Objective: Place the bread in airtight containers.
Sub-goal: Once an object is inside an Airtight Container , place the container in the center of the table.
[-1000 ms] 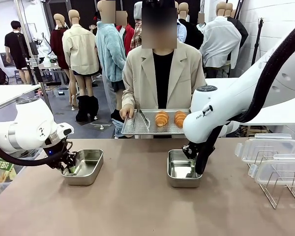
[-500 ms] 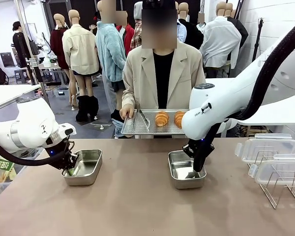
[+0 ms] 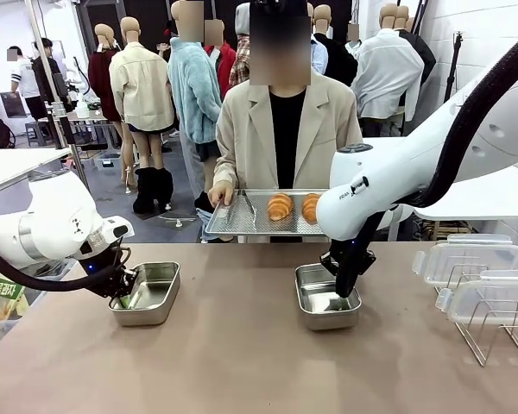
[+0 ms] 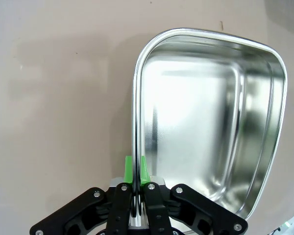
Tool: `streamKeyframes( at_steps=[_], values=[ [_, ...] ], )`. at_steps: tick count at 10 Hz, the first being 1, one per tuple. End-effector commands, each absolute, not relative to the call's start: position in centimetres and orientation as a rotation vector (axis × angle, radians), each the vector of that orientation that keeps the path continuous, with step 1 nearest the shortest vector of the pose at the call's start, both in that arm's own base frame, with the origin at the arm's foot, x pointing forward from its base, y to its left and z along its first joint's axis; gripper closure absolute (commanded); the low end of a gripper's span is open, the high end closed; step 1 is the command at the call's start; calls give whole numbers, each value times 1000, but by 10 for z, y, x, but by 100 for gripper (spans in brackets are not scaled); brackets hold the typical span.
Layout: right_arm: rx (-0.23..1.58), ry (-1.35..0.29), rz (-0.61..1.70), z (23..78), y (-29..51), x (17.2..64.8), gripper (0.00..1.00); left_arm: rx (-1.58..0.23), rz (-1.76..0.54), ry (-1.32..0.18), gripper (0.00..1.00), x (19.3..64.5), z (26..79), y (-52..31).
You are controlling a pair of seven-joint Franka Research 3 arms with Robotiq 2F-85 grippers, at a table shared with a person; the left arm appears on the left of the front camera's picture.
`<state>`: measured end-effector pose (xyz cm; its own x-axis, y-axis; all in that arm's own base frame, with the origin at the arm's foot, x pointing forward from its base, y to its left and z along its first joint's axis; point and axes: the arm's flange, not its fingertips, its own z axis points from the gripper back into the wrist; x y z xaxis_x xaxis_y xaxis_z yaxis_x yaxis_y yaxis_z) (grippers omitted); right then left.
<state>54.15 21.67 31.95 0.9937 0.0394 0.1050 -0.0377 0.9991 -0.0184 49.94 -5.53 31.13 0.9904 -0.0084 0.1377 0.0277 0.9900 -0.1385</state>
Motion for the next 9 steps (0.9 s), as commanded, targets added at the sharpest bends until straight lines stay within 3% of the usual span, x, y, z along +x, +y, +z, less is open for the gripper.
streamKeyframes(
  at_steps=[1, 7, 9],
  values=[
    [-8, -124, 45, 317, 214, 538, 100, -133, -14, -137, 100, 499, 312, -56],
    [-16, -107, 39, 319, 217, 541, 100, -141, -18, -137, 100, 499, 311, -55],
    [60, -194, -22, 374, 193, 516, 100, -82, -42, -182, 100, 477, 359, -89]
  ],
)
